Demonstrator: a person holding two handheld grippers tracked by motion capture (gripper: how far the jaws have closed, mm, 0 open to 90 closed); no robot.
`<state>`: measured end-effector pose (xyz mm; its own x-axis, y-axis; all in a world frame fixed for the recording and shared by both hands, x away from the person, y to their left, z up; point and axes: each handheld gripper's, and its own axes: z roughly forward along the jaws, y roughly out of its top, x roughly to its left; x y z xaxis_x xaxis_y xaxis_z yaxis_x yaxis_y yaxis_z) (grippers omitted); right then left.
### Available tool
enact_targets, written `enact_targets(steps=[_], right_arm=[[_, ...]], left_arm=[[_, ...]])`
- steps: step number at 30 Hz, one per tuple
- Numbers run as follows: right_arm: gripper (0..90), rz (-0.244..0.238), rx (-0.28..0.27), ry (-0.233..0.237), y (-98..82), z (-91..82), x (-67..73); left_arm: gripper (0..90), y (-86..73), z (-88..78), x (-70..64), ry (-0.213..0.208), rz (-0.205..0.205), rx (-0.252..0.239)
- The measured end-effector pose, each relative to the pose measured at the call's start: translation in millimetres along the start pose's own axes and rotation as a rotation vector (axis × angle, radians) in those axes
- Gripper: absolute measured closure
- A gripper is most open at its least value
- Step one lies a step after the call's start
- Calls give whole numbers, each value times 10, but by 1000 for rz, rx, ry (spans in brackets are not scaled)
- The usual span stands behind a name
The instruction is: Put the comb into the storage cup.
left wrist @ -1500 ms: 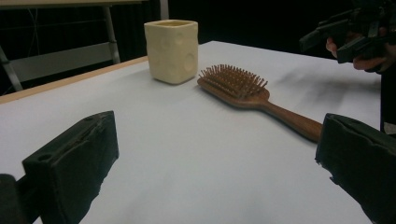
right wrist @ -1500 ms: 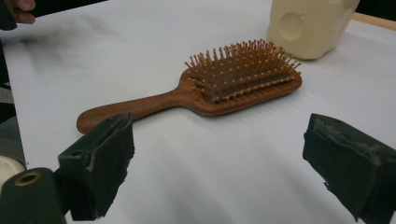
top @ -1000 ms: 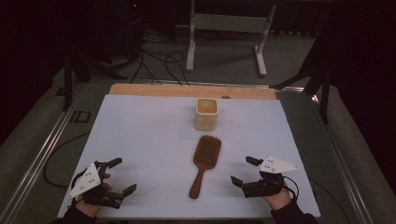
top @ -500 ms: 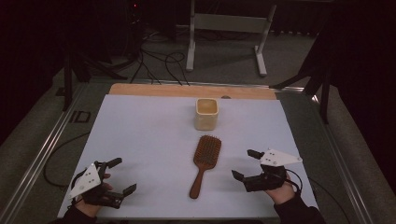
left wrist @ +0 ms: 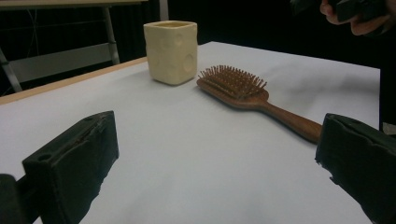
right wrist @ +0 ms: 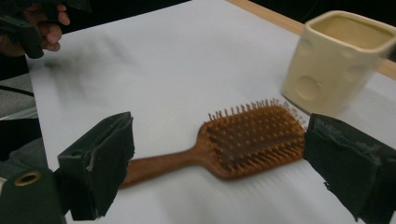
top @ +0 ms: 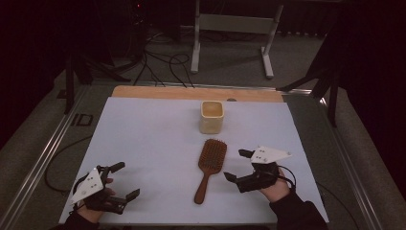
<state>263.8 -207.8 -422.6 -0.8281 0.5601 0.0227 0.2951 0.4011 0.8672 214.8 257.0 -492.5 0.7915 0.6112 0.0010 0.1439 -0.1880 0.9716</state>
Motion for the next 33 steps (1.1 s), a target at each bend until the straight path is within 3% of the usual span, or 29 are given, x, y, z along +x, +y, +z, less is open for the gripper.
enact_targets(steps=[33], right_arm=[[94, -63, 89, 152, 241, 717, 256]], left_arm=[[1, 1, -9, -7, -2, 2, -5]])
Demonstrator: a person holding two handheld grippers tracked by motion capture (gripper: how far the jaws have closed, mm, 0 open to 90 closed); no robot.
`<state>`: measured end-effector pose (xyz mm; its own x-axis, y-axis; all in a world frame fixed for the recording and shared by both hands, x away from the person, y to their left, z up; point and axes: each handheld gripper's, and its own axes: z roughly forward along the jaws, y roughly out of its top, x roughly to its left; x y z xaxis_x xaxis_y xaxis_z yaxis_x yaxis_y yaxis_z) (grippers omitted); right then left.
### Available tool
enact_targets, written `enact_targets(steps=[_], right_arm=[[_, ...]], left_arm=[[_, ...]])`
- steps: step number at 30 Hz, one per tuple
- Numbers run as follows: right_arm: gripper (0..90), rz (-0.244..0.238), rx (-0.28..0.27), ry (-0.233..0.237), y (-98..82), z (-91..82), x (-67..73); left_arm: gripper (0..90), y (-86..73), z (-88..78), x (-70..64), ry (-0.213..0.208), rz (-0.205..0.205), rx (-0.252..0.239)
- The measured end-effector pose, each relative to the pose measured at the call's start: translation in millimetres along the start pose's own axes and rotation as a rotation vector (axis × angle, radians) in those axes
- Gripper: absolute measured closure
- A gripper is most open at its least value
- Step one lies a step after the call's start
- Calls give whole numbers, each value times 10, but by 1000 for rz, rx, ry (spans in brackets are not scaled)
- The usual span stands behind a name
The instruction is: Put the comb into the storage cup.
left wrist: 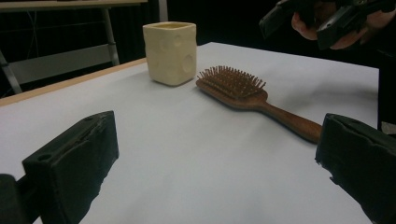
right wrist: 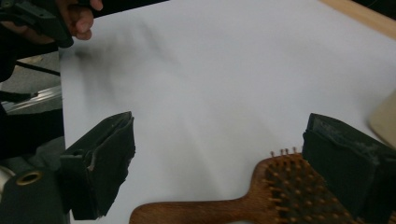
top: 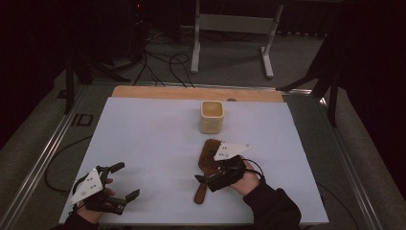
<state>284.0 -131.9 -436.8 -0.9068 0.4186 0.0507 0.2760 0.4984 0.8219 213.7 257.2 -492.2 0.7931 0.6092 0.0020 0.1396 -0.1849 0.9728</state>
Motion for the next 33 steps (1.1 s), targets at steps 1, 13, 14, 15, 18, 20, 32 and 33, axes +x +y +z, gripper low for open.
enact_targets(steps=[1, 13, 14, 15, 18, 20, 32, 33], right_arm=[[94, 1, 4, 1, 1, 19, 4], [127, -13, 65, 24, 3, 209, 45], [128, -12, 72, 25, 0, 221, 49], [131, -9, 79, 27, -6, 238, 53], [155, -13, 105, 36, -26, 291, 59], [183, -16, 111, 45, -38, 320, 70], [344, -40, 183, 62, -125, 471, 138], [371, -45, 186, 58, -138, 487, 138]], left_arm=[[1, 0, -1, 1, 1, 2, 1], [1, -1, 0, 0, -2, 3, 1], [0, -1, -1, 0, -3, 4, 2], [0, -1, -1, 0, -3, 2, 0], [1, -2, -2, 4, -1, 0, 0], [1, -3, -1, 4, -3, -2, 0], [1, -7, 2, 4, -7, -4, 1], [1, -7, 2, 5, -7, -4, 1]])
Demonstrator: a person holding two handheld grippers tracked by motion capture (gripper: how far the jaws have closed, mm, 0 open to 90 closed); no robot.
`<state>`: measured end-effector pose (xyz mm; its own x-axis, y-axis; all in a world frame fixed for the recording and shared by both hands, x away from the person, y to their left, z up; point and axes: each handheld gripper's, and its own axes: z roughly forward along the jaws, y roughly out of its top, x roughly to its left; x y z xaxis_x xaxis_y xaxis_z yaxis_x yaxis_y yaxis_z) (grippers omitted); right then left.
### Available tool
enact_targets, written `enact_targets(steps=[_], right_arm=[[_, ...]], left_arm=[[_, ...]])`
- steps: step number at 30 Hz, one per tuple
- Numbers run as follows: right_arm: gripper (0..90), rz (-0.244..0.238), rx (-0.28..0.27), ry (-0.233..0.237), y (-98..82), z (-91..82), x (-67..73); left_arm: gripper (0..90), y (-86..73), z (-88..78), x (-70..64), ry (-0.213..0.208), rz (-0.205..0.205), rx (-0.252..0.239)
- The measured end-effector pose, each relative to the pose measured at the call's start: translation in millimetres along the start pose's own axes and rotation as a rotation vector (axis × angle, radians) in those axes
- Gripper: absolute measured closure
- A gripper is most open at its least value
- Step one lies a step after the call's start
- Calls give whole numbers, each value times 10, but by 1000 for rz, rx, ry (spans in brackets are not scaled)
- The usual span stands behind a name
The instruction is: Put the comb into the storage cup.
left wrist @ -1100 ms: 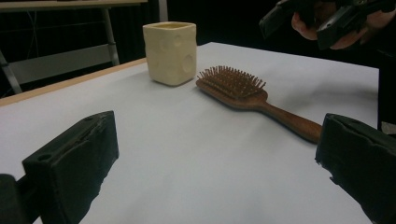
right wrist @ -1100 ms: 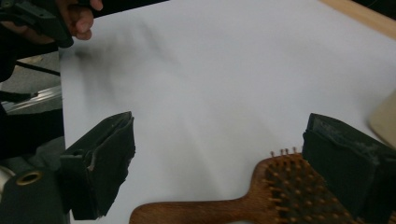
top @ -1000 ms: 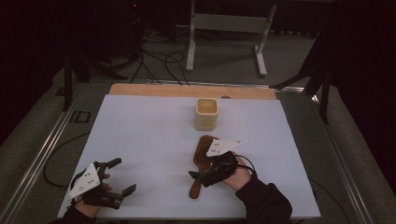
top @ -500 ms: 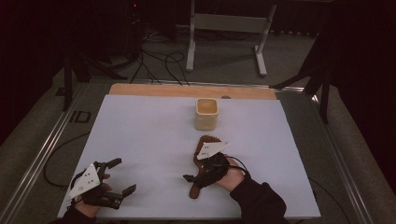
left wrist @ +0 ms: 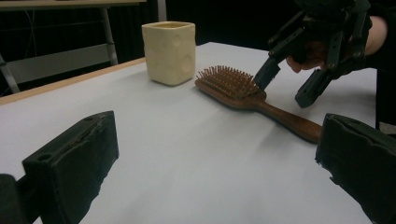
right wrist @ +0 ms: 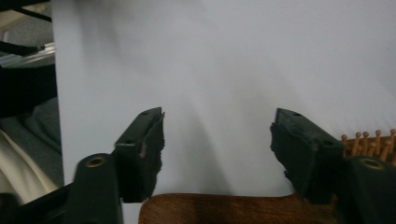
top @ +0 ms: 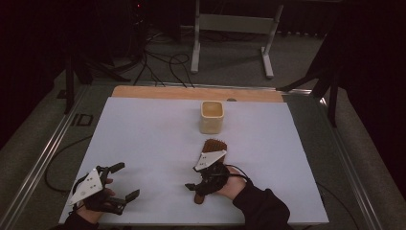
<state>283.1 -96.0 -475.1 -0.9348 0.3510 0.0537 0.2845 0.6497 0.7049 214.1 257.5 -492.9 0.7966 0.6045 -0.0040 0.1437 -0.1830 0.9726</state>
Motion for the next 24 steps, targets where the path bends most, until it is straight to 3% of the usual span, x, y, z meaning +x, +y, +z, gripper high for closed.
enact_targets(steps=[7, 9, 10, 24], right_arm=[[501, -4, 52, -13, -22, 61, 38], [501, -7, 56, -10, -26, 67, 40], [577, -14, 69, -16, -31, 82, 54], [874, -57, 155, -49, -10, 111, 98]], left_arm=[[1, -2, 0, 2, -3, -2, 3], [1, -2, 0, 2, -3, -2, 3], [1, -1, -1, 1, -5, -3, 4], [1, -2, 2, 1, -8, -5, 7]])
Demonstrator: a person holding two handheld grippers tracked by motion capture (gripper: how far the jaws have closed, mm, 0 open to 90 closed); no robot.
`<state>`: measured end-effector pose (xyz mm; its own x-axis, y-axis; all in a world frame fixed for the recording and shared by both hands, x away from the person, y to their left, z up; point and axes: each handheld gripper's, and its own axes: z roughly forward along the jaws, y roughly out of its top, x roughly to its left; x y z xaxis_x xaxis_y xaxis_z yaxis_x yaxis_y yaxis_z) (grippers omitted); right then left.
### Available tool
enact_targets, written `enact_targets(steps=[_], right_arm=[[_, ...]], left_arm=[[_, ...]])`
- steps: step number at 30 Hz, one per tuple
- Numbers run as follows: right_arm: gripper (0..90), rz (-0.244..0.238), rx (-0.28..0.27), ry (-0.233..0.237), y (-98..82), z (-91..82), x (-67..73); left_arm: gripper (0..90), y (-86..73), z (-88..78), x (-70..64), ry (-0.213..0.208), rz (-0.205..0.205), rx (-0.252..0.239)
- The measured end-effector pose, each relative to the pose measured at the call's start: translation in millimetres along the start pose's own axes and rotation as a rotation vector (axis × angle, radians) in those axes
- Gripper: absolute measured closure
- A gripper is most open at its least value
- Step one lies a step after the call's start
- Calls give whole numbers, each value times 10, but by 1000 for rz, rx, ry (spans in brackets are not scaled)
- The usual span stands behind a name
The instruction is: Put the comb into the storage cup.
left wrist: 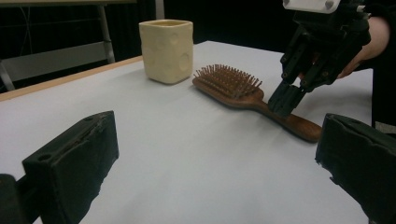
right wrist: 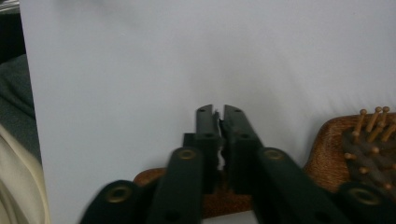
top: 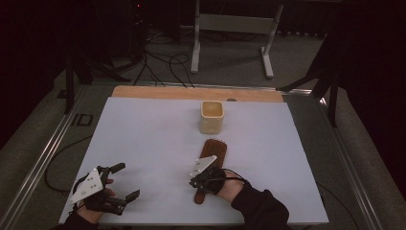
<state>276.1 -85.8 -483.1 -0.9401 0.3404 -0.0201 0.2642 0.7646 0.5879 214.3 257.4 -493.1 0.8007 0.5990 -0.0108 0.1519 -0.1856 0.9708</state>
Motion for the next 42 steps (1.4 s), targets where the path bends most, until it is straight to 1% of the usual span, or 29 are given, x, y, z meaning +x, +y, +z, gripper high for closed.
enact_targets(steps=[2, 4, 8, 10, 11, 15, 19, 21, 24, 26, 28, 29, 31, 32, 33, 34, 37, 39, 40, 42], right_arm=[[897, -2, 9, 1, -3, 6, -4], [900, -1, 29, 1, -5, 14, -4], [900, 6, 92, -2, -6, 47, 7], [900, 15, 98, 3, -6, 57, 12], [900, 11, 108, 8, -5, 57, 18], [900, 10, 114, 15, -11, 62, 17], [900, 12, 115, 10, -25, 57, 10], [900, 18, 114, 17, -38, 51, 10], [900, 23, 117, 11, -70, 40, 6], [900, 32, 115, 17, -98, 28, -7], [900, 48, 119, 12, -121, 19, -12], [900, 43, 116, 13, -136, 14, -22], [900, 60, 117, 11, -156, -1, -27], [900, 54, 110, 9, -171, -5, -36], [900, 66, 116, 9, -179, -17, -36], [900, 62, 110, 10, -196, -23, -46], [900, 75, 117, 6, -236, -57, -55], [900, 74, 114, 4, -276, -79, -68], [900, 84, 126, 4, -284, -93, -66], [900, 92, 124, -3, -319, -114, -71]], left_arm=[[1, 0, 1, 0, -2, -2, 0], [1, 0, 1, -1, -3, -2, -1], [0, 1, -2, -1, -1, -1, -2], [1, 1, -1, -1, -2, -1, -2], [1, 1, 0, -1, -2, -1, -1], [1, 1, 0, -1, -2, 0, -2], [1, 0, 0, 1, -2, -1, -2], [1, 0, 0, -1, -2, 1, -1], [1, 0, -1, 1, -2, 0, -2], [1, 0, -1, 1, -2, 0, -2], [1, 1, 0, 0, -2, 1, -2], [1, 0, 0, -1, -2, 0, -2], [1, 0, 2, 0, -2, 1, -1], [1, 0, 3, 1, -3, 1, 0], [1, -1, 5, 1, -3, -1, 0], [1, -1, 6, 0, -3, 0, 1], [1, -1, 7, 1, -3, 0, 2], [1, -1, 6, 0, -4, -1, 0], [1, -1, 6, 0, -3, 1, 2], [1, -1, 8, -1, -4, 0, 2]])
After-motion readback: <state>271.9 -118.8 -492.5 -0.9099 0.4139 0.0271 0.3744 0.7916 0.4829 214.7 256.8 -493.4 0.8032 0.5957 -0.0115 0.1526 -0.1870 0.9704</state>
